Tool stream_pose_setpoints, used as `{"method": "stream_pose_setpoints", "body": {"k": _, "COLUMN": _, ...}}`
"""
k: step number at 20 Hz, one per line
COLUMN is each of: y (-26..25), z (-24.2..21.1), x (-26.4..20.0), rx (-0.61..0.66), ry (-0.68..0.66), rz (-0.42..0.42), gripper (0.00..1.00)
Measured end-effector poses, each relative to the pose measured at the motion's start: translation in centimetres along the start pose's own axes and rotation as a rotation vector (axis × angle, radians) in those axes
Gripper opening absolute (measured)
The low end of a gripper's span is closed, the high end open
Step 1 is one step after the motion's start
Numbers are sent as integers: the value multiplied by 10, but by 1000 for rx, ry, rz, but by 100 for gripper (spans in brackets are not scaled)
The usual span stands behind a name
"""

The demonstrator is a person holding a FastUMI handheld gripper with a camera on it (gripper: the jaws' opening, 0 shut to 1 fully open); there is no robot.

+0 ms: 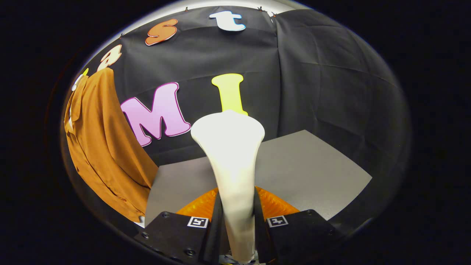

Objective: Iron the clothes twice with a garment steamer, once on the left side and once on the right side.

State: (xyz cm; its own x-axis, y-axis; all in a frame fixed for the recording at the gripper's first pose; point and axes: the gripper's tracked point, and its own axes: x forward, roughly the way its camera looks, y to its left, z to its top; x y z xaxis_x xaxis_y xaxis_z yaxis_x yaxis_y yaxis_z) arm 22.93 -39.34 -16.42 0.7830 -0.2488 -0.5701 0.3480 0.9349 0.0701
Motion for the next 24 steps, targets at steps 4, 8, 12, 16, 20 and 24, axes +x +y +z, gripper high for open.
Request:
{"method": "stream_pose_setpoints", "body": {"k": 4, "y": 4, "z": 10, "x": -28, "rx": 11, "ry": -43, "rz": 0, "gripper": 43}}
{"method": "stream_pose_setpoints", "body": {"k": 8, "y": 28, "z": 17, "x": -54, "rx": -2, "ry": -87, "rz": 31, "gripper": 43}}
{"method": "stream_pose_setpoints", "body": {"k": 12, "y": 67, "z": 27, "x": -80, "rx": -20, "ry": -133, "rz": 75, "gripper": 43}}
{"method": "stream_pose_setpoints", "body": {"k": 16, "y": 119, "z": 29, "x": -101, "rx": -25, "ry": -174, "rz": 118, "gripper": 43}}
{"method": "stream_pose_setpoints", "body": {"k": 20, "y": 174, "z": 23, "x": -115, "rx": -57, "ry": -188, "rz": 134, "gripper": 43}}
{"method": "stream_pose_setpoints", "body": {"k": 24, "y": 224, "z": 15, "x": -123, "rx": -81, "ry": -197, "rz": 141, "gripper": 43}}
